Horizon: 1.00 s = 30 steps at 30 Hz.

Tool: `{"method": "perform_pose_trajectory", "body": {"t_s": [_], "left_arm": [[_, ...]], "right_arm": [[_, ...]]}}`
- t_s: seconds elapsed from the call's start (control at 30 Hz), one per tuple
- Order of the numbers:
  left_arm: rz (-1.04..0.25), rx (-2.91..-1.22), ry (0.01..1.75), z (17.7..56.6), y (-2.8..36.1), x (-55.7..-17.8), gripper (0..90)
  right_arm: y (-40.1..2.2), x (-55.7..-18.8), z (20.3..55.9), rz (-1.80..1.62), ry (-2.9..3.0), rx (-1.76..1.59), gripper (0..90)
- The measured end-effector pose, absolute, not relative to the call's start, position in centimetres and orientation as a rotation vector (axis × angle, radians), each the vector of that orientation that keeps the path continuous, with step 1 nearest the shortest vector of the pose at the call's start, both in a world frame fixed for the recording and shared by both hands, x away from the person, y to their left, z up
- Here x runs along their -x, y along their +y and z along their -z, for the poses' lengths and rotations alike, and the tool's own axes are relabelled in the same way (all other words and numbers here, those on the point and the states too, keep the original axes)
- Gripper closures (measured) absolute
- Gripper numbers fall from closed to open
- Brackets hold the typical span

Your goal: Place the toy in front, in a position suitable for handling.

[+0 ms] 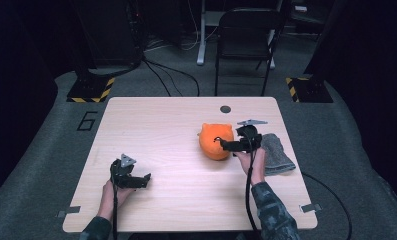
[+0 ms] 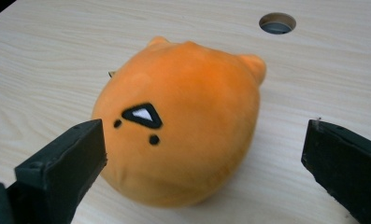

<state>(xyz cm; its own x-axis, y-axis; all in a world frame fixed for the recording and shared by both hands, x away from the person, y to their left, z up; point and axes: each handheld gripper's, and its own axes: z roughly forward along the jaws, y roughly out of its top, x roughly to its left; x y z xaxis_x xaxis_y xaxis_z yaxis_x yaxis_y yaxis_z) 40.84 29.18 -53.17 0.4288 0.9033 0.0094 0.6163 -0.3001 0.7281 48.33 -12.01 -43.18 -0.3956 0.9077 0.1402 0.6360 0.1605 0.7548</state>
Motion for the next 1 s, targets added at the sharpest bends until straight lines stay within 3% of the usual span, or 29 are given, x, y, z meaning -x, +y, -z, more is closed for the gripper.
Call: {"method": "perform_pose_trajectory", "body": {"t_s": [0.23, 0.4, 0.43, 0.53, 0.6, 0.63, 0.7, 1.0], "left_arm": [[-0.562, -2.029, 1.276, 53.2, 29.2, -40.8, 0.5], [-0.562, -2.029, 1.275, 53.2, 29.2, -40.8, 0.5], [-0.562, -2.029, 1.275, 53.2, 29.2, -40.9, 0.5], [-0.562, -2.029, 1.275, 53.2, 29.2, -40.9, 0.5], [-0.562, -2.030, 1.275, 53.2, 29.2, -40.8, 0.5], [-0.562, -2.030, 1.275, 53.2, 29.2, -40.8, 0.5], [-0.562, -2.029, 1.275, 53.2, 29.2, -40.8, 0.5], [-0.562, -2.029, 1.275, 53.2, 29.2, -40.8, 0.5]], "right_arm": [[-9.7, -49.9, 43.7, -1.066, 2.119, -1.449, 0.2], [-8.5, -50.7, 44.3, -1.056, 2.121, -1.456, 8.2], [-8.1, -51.1, 44.9, -1.041, 2.128, -1.465, 13.3], [-8.0, -51.3, 45.2, -1.036, 2.126, -1.459, 17.6], [-8.1, -51.5, 45.5, -1.022, 2.141, -1.466, 30.5], [-8.1, -51.5, 45.5, -1.022, 2.141, -1.466, 30.5], [-8.6, -51.5, 45.8, -1.036, 2.158, -1.475, 42.0], [-10.0, -51.1, 46.4, -1.138, 2.157, -1.453, 61.6]]}}
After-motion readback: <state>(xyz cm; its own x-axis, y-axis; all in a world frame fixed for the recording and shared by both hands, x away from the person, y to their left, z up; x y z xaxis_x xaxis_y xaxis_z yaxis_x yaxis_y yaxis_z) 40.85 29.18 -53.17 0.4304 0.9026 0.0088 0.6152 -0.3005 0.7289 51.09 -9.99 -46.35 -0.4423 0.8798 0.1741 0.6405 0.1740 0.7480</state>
